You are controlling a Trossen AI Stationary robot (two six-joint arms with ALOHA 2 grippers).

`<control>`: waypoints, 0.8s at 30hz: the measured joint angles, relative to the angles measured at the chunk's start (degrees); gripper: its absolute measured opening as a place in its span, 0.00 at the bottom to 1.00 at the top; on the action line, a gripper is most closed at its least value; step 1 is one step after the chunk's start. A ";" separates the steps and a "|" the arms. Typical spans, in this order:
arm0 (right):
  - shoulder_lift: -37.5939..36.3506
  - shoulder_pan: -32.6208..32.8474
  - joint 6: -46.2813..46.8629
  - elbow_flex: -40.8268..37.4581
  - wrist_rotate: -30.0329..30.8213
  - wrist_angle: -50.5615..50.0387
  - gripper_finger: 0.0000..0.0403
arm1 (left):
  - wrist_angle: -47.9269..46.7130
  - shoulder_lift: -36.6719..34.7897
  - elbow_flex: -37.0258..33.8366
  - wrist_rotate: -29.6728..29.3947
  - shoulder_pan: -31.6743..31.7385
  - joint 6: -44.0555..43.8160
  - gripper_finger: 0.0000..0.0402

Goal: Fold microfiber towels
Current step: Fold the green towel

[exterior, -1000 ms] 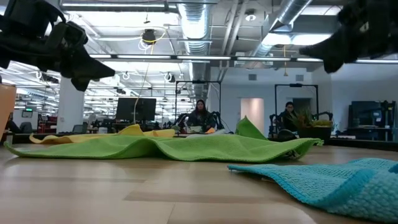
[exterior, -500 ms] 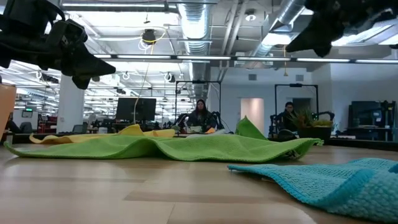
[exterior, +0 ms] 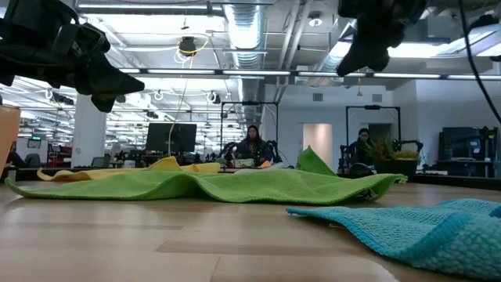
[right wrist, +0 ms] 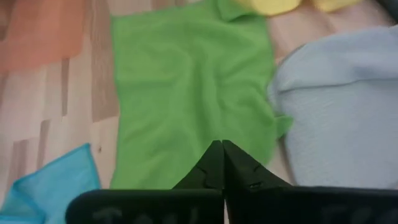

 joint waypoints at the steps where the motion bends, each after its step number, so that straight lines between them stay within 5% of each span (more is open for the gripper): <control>1: 1.28 0.00 0.02 0.63 -0.59 0.04 0.08 | 0.00 0.00 0.00 0.03 0.00 0.01 0.00; 15: 19.27 -7.16 12.51 11.51 -0.84 -3.94 0.42 | -0.04 0.00 0.02 0.36 0.00 0.01 0.00; 24: 28.41 -13.07 14.67 16.23 -2.65 -8.52 0.48 | -0.12 -0.02 0.04 0.57 0.02 -0.69 0.00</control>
